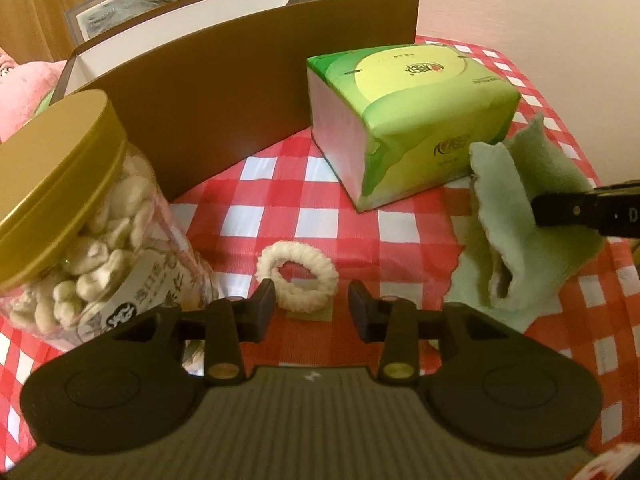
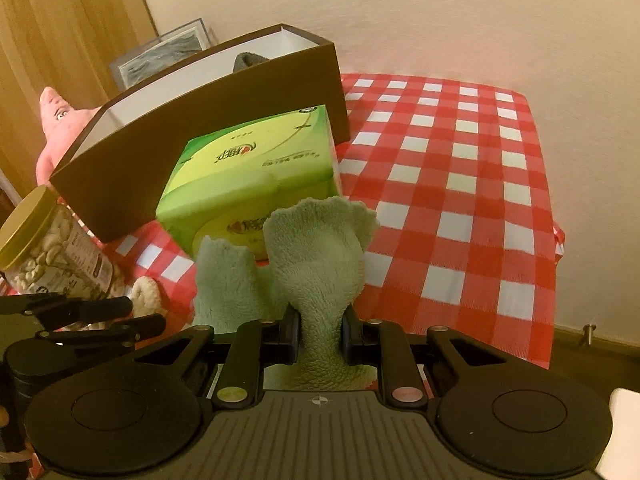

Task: Organize soft objects
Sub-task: 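Grasp the white ring pad with the left tool while the right tool holds the towel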

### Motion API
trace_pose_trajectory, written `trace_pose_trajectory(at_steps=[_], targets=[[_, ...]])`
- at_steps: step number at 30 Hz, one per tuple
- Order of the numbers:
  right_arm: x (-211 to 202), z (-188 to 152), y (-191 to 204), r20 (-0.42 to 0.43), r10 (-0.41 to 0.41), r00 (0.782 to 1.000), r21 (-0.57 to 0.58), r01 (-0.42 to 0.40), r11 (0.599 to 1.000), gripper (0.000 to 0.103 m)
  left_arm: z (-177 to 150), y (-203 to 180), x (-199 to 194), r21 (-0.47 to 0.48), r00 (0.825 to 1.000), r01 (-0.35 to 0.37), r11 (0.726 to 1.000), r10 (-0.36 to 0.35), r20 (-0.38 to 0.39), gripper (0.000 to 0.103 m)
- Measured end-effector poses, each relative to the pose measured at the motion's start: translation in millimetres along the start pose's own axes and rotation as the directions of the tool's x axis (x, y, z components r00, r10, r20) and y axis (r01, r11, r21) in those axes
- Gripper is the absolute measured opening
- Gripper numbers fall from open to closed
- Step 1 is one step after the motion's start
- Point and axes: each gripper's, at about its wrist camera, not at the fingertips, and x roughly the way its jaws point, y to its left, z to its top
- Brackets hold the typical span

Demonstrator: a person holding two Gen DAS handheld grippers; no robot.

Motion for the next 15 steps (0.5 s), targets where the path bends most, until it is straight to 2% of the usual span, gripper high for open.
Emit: trace_pose_trajectory(at_steps=[2,4,8,9,15], targets=[[2.1,1.1,-0.6,-0.001,0.001,1.000,-0.004,-0.001,1.000,0.019,1.0,-1.7,2.5,0.004,1.000,-0.011,1.000,0.011,0.000,0.037],[3.6,1.1,-0.6,-0.003,0.003,1.000,-0.006,-0.003,1.000,0.020,2.0,-2.9,4.6,0.011,1.000,-0.018,1.000,0.018,0.002,0.026],[6.6,0.2,-2.3,-0.008,0.006,1.000,-0.006,-0.006,1.000,0.019,3.3,-2.9,6.3,0.021,0.999,-0.039,0.999,0.038,0.008,0.018],[7.0,0.0,-3.0,-0.009,0.007,1.000,-0.005,-0.007,1.000,0.019,3.3,-2.9,5.4,0.021,0.999,-0.040,0.999,0.040,0.016,0.012],[5.8,-0.9,-6.2,-0.011,0.021,1.000,-0.003,-0.021,1.000,0.019,1.0,-10.4,-4.1,0.078,0.999,-0.035,0.996,0.032,0.042,0.009]])
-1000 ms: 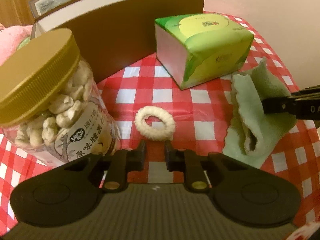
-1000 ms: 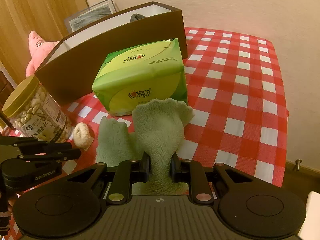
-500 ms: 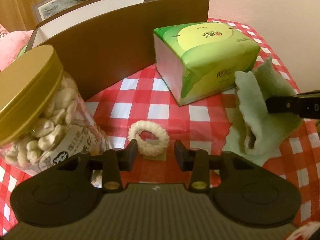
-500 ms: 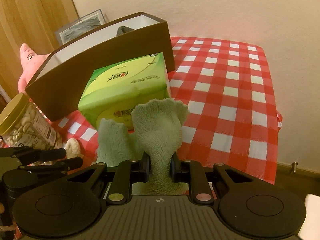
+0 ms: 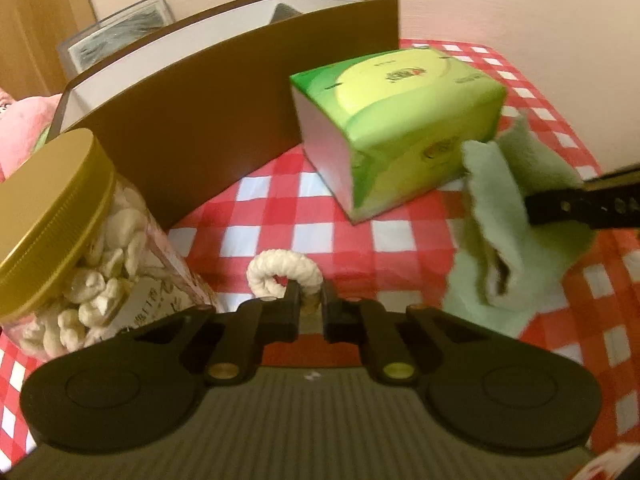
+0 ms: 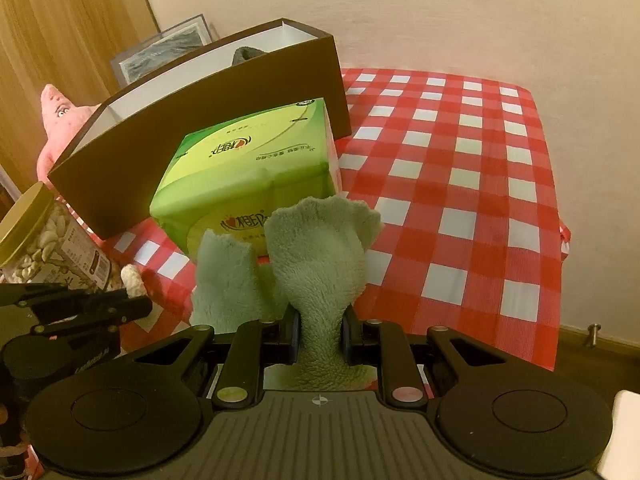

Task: Organize soft objects
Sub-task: 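Grasp the white ring pad with the left tool while the right tool holds the towel, then carry the towel and white ring pad up over the brown box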

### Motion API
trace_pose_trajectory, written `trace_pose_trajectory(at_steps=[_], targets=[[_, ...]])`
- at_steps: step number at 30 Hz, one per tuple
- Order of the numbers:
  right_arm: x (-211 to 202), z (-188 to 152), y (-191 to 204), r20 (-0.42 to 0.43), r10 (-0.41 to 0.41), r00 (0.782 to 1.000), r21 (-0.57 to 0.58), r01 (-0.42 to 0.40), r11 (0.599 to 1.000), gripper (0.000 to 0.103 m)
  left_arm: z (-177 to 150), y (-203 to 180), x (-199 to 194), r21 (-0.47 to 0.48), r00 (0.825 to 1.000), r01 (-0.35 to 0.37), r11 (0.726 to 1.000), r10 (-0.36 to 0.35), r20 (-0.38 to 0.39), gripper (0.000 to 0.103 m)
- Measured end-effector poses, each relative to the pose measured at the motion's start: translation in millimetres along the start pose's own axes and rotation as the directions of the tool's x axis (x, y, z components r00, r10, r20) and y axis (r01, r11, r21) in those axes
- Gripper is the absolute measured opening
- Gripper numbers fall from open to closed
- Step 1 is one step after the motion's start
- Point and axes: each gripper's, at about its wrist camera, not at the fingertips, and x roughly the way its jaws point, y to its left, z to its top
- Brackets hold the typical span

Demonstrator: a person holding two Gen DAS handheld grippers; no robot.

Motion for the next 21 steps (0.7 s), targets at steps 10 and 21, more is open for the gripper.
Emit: trace_pose_trajectory(at_steps=[10,21], targets=[[-14.9,-4.8,0.2,-0.002,0.054,0.999,0.004,-0.054,0.999,0.019,-17.6,1.4,-38.5,-0.055,0.996,0.080,0.995,-0.081,-0.024,0.009],[-45.4,-9.1,13.5,0.016,0.141,0.990,-0.058,-0.140,0.989,0.019,-35.9,7.2,-76.9,-0.128,0.998,0.042,0.991,-0.047,-0.035,0.009]])
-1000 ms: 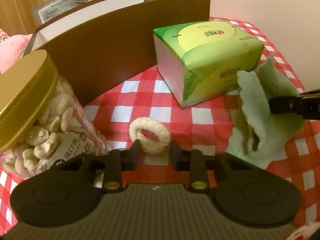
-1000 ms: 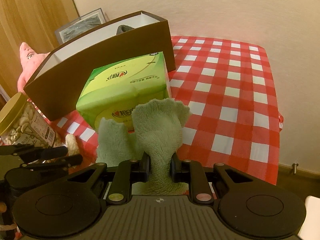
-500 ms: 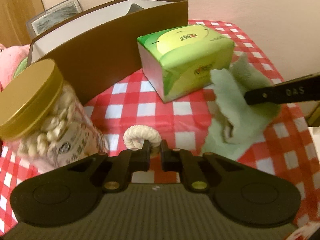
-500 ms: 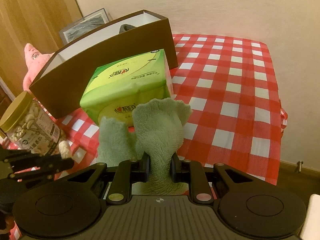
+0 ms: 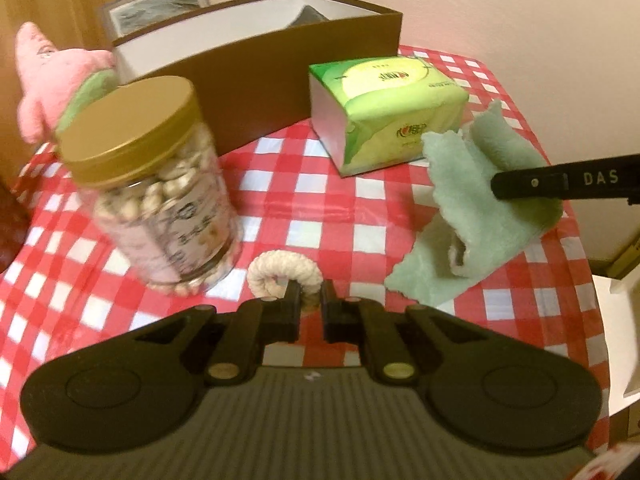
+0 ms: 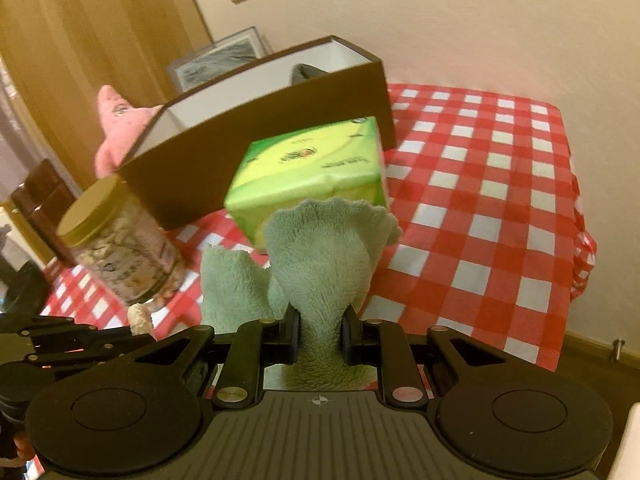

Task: Organize soft objects
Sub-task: 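Carry the towel and white ring pad up over the brown box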

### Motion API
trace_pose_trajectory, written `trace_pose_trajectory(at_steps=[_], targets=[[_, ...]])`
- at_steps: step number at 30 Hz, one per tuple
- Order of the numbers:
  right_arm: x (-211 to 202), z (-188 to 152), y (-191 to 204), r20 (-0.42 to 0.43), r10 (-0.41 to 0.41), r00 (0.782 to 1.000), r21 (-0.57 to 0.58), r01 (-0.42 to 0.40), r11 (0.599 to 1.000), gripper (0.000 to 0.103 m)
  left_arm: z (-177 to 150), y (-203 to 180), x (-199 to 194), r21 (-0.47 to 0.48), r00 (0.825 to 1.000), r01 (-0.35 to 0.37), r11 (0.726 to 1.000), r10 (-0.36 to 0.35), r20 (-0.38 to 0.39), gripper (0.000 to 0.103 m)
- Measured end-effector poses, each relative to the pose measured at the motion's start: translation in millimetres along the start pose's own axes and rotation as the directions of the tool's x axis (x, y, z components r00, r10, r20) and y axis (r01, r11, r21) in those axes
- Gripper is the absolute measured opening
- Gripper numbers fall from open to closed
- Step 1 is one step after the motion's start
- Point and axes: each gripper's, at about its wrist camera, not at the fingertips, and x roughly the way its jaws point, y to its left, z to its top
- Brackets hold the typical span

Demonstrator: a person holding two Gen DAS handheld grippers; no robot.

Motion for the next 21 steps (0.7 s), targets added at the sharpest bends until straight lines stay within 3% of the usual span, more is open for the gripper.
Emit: trace_pose_trajectory(at_steps=[9,21], targets=[[-30.8,-11.1,22.8,-0.006,0.097,0.995,-0.082,-0.097,0.992,0.019,-23.3,5.1,-53.6,-0.081,0.995,-0.091,0.993,0.093,0.021,0.009],[-63.7,-30.6,56.7,-0.038,0.221,0.974,-0.207,-0.224,0.952,0.019,-62.4,11.5,-123.2,-0.197,0.975,-0.208,0.958,0.220,0.041,0.009]])
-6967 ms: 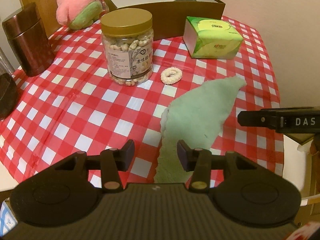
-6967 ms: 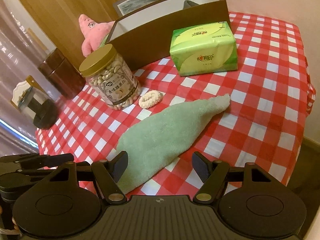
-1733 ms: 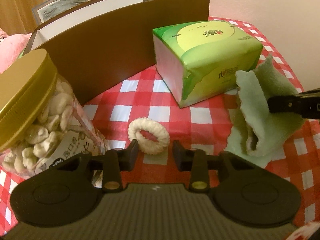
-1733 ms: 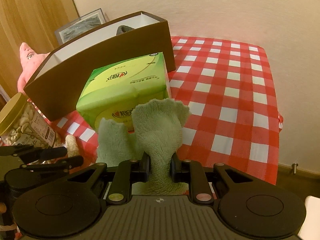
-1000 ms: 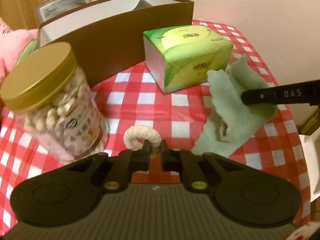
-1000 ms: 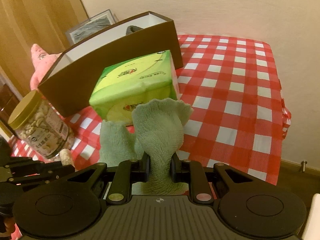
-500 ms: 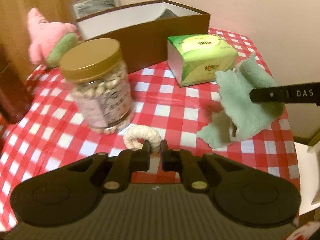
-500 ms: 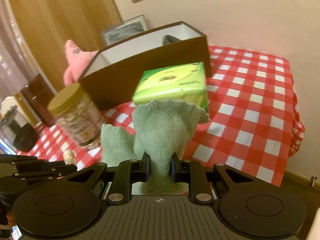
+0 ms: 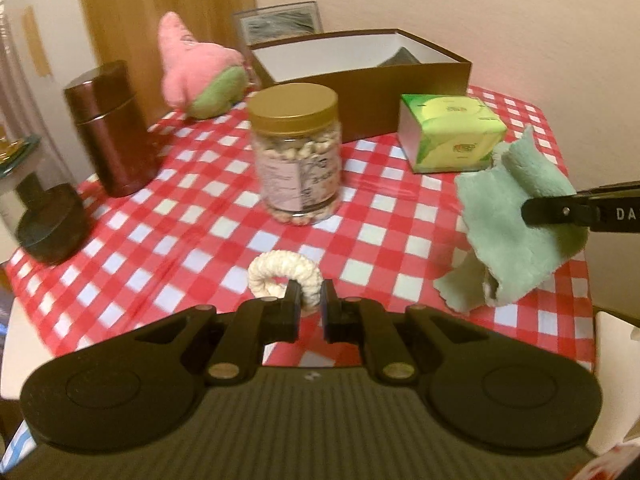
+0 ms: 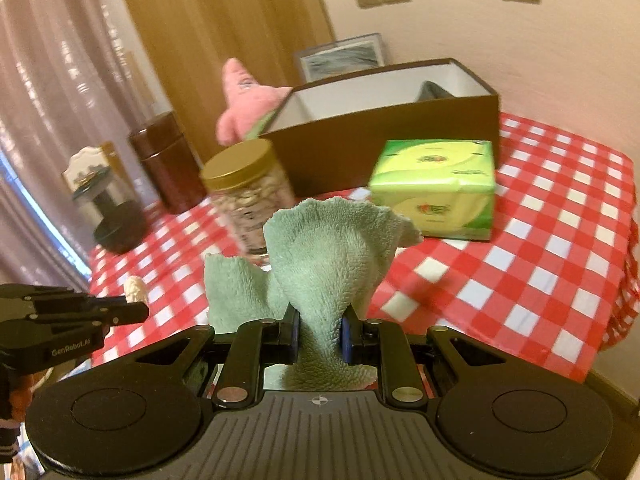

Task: Organize soft objects
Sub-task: 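Carry the towel and white ring pad up over the brown box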

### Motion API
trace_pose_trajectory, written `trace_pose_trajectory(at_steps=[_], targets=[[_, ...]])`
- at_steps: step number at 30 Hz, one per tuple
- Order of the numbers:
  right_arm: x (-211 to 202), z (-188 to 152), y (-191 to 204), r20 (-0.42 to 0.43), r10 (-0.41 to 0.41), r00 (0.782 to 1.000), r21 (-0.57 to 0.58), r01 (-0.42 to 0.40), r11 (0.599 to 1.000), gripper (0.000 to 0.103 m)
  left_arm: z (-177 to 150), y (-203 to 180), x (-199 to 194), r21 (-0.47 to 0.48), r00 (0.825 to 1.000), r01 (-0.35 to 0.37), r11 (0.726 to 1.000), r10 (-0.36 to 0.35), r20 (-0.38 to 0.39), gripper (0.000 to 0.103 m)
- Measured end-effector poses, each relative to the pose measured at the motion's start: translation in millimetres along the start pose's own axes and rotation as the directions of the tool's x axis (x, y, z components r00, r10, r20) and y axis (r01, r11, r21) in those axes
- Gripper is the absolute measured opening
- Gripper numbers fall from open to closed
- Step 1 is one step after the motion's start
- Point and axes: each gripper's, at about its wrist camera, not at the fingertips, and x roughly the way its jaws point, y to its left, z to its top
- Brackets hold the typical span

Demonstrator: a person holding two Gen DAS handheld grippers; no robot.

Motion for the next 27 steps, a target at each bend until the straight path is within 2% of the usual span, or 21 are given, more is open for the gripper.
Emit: trace_pose_trajectory(at_steps=[6,11,17,23,27], targets=[[-3.4,-2.1,23.1,0.000,0.039,0.999,-0.029,-0.039,0.999,0.019,-6.1,18.4,-19.2,-0.015,0.999,-0.031,0.999,0.031,0.011,0.009],[2.4,-0.5,44.0,0.004,0.038,0.999,-0.023,-0.038,0.999,0.019,-0.2,40.7,-14.5,0.009,1.000,-0.016,1.000,0.016,0.014,0.009],[19.6,9.2,69.2,0.014,-0.018,1.000,0.037,0.017,0.999,0.019,20.1,76.5,13.3,0.070,0.998,0.066,0.995,-0.067,0.008,0.009],[37.8,22.0,89.5,0.034,-0.096,0.995,0.077,0.093,0.993,0.019,46.5,112.9,48.0,0.152,0.986,0.161,0.975,-0.165,0.011,0.009],[48.0,29.8,97.0,0.020,-0.148,0.989,0.064,0.147,0.987,0.019,63.9,132.1,68.0,0.215,0.980,0.193,0.957,-0.200,0.014,0.009]])
